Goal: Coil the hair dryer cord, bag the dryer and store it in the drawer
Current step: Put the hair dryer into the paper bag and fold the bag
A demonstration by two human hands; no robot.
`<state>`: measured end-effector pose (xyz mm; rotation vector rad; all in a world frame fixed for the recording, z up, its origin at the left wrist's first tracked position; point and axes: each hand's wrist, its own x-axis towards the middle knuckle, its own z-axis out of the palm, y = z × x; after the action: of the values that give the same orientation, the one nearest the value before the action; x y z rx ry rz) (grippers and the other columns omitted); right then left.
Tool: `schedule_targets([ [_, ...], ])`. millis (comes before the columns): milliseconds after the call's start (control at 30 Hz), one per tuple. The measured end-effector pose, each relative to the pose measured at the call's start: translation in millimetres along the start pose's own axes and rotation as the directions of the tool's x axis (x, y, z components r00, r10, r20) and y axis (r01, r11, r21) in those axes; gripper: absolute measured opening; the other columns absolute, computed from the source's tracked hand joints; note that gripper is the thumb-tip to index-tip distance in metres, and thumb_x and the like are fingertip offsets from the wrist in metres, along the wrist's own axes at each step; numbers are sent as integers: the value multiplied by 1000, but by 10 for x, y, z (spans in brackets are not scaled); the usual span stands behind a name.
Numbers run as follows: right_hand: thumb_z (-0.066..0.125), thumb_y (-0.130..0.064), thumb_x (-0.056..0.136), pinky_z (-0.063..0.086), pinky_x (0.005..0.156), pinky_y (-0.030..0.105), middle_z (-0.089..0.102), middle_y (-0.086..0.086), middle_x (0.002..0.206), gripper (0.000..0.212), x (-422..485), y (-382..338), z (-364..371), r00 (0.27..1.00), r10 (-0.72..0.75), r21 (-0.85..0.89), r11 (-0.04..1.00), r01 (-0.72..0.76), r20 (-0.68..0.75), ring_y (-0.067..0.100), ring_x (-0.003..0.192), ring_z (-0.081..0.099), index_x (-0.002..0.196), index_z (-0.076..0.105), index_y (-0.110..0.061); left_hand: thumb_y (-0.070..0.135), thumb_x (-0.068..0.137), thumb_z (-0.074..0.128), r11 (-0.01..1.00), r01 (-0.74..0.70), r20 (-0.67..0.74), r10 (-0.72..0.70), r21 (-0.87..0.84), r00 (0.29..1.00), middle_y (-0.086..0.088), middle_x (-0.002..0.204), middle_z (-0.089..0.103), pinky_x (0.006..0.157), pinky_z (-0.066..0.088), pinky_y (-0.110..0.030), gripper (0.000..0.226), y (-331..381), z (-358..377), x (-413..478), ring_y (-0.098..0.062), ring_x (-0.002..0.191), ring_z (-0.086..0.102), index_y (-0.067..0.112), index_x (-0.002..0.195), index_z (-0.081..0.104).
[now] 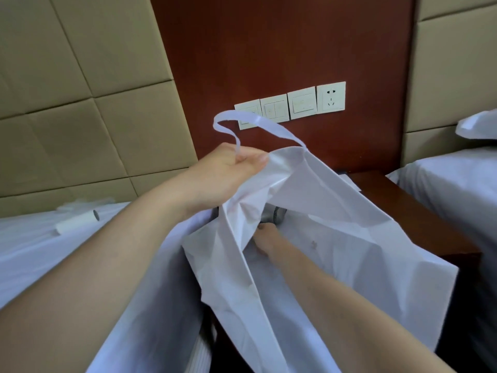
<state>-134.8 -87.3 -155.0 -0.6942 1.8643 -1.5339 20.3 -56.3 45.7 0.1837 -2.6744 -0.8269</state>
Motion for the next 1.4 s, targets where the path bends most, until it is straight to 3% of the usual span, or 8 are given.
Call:
schedule_targets([
  [200, 43, -27, 97, 44, 63, 21, 65, 12, 114, 21, -1100, -297, -614, 993, -1, -141, 990, 17, 114, 19, 82, 60, 97, 58, -12, 31, 100, 38, 998, 59, -21, -58, 28, 998, -1, 85, 39, 75, 27, -30, 43, 105, 127, -119, -17, 79, 34, -5, 98, 60],
  [400, 47, -32, 95, 53, 70, 27, 74, 7, 89, 31, -2053, -344, -1139, 983, 40, -114, 993, -19, 182, 24, 78, 71, 103, 63, -6, 22, 100, 39, 998, 55, -11, -55, 33, 998, 10, 54, 22, 43, 25, -10, 31, 341, 335, -353, -7, 50, 19, 9, 72, 42],
  [533, 44, -23, 97, 54, 70, 24, 76, 6, 92, 28, -2579, -338, -1501, 983, -48, -82, 995, 64, 176, 22, 83, 73, 104, 67, -10, 33, 92, 53, 979, 45, 151, -76, 201, 986, 4, 92, 53, 71, 41, -13, 18, 344, 529, -505, -6, 74, 47, 20, 99, 64],
  [633, 40, -18, 98, 54, 69, 22, 76, 6, 95, 30, -2822, -315, -1700, 979, -81, -72, 993, 96, 184, 21, 86, 72, 102, 69, -12, 38, 87, 61, 932, -12, 321, -112, 361, 941, 9, 135, 51, 102, 35, -26, 54, 415, 699, -670, -10, 121, 46, 31, 138, 43],
  [767, 42, -20, 97, 55, 72, 24, 76, 7, 93, 29, -2853, -265, -1824, 987, -52, -106, 992, 68, 150, 21, 87, 72, 99, 69, -11, 38, 87, 61, 867, -17, 411, -219, 498, 885, 2, 117, 57, 89, 43, -32, 62, 465, 984, -754, -18, 107, 52, 33, 143, 34],
  [867, 42, -22, 97, 55, 67, 22, 76, 7, 92, 29, -2788, -178, -1839, 994, 0, -118, 993, 13, 112, 21, 86, 73, 98, 69, -9, 40, 85, 64, 883, 18, 474, -268, 469, 839, 4, 103, 59, 71, 43, -27, 68, 417, 1188, -769, -13, 83, 53, 33, 144, 30],
  [1033, 41, -21, 97, 53, 69, 25, 76, 7, 88, 30, -2694, 11, -1851, 998, 36, -170, 985, -26, 52, 20, 82, 73, 96, 68, -11, 49, 79, 67, 925, 137, 610, -340, 354, 716, 9, 123, 47, 96, 43, -25, 81, 199, 1348, -932, -9, 105, 53, 39, 147, 22],
  [1400, 53, -10, 89, 43, 71, 26, 64, 7, 97, 19, -2188, 501, -1963, 960, -132, -414, 910, 19, -246, 18, 89, 57, 98, 69, -13, 23, 92, 49, 930, 365, 438, -343, 37, 831, -9, 93, 72, 68, 50, -22, 30, -277, 1776, -848, -16, 81, 71, 3, 101, 69],
])
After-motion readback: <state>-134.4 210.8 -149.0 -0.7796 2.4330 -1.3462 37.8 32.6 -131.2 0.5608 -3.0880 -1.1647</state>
